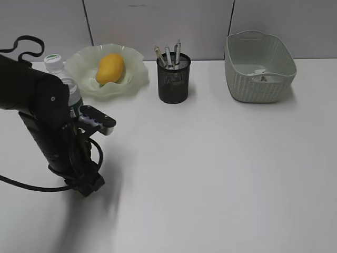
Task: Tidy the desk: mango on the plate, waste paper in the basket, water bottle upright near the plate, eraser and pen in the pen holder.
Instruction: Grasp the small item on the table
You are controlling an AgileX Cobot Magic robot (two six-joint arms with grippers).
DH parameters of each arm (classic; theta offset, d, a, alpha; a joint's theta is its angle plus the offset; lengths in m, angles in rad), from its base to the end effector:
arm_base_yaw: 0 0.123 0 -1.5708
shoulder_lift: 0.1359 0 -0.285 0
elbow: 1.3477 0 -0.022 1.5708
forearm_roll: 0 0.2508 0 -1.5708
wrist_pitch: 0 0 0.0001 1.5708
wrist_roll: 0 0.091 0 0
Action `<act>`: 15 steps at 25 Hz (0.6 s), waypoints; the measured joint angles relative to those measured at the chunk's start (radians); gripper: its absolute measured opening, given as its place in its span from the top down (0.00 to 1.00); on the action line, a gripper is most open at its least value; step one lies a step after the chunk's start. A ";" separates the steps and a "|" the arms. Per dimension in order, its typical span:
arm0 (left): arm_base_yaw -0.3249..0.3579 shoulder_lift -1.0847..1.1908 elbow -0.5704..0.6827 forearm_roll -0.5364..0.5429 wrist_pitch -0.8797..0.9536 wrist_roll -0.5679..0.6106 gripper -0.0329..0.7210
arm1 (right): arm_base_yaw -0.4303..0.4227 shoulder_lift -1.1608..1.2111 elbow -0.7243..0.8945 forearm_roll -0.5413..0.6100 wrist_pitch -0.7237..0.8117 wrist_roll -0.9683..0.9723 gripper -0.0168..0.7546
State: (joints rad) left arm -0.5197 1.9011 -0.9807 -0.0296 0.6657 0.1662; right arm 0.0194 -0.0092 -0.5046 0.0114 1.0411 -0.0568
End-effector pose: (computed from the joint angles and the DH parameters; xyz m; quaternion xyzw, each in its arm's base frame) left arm 0.2765 -0.1601 0.1160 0.3254 0.9449 -0.0157 0.0337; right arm -0.0060 0.0008 0.2801 -0.0324 0.8438 -0.0043 0.5357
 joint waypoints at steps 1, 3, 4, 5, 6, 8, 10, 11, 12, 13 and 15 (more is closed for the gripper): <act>0.000 0.000 0.000 0.000 -0.001 0.000 0.57 | 0.000 0.000 0.000 0.000 0.000 0.000 0.41; 0.000 0.000 0.000 0.004 -0.002 0.000 0.61 | 0.000 0.000 0.000 0.000 0.000 0.000 0.41; 0.000 0.000 0.000 0.009 -0.003 0.000 0.64 | 0.000 0.000 0.000 0.000 0.000 0.000 0.41; 0.000 0.000 0.000 0.010 -0.003 0.000 0.68 | 0.000 0.000 0.000 0.000 0.000 0.000 0.41; 0.000 0.000 0.000 0.012 -0.003 0.000 0.69 | 0.000 0.000 0.000 0.000 0.000 0.000 0.41; 0.000 0.000 0.000 0.014 -0.004 0.000 0.69 | 0.000 0.000 0.000 0.000 0.000 0.000 0.41; 0.000 0.000 0.000 0.013 -0.004 0.000 0.69 | 0.000 0.000 0.000 0.000 0.000 0.000 0.41; 0.000 -0.003 0.000 0.013 -0.004 0.000 0.69 | 0.000 0.000 0.000 0.000 0.000 0.000 0.41; -0.002 -0.006 0.000 0.013 -0.005 0.000 0.69 | 0.000 0.000 0.000 0.000 0.000 0.000 0.41; -0.004 -0.012 0.000 0.012 -0.005 0.000 0.69 | 0.000 0.000 0.000 0.000 0.000 0.000 0.41; -0.008 -0.041 -0.001 0.004 -0.005 0.000 0.69 | 0.000 0.000 0.000 0.000 0.000 0.000 0.41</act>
State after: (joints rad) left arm -0.5279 1.8601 -0.9822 -0.0256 0.6611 0.1662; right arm 0.0194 -0.0092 -0.5046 0.0114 1.0411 -0.0568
